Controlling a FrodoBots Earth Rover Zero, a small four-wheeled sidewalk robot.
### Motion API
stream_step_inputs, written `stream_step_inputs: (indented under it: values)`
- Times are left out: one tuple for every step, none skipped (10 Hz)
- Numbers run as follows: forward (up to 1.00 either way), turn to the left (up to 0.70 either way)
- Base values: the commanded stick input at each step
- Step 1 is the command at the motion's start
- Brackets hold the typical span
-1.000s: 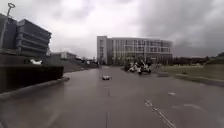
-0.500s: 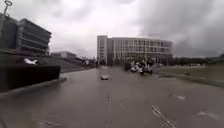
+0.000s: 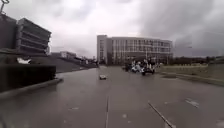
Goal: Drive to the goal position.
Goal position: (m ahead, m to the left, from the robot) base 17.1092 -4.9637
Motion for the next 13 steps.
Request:
stream_step_inputs:
  values:
    - [0.70,0.00]
    - [0.70,0.00]
    - [0.70,0.00]
    - [0.70,0.00]
    - [0.70,0.00]
    - [0.70,0.00]
    - [0.70,0.00]
    - [0.70,0.00]
    - [0.70,0.00]
    - [0.70,0.00]
    - [0.70,0.00]
    - [0.70,0.00]
    - [0.70,0.00]
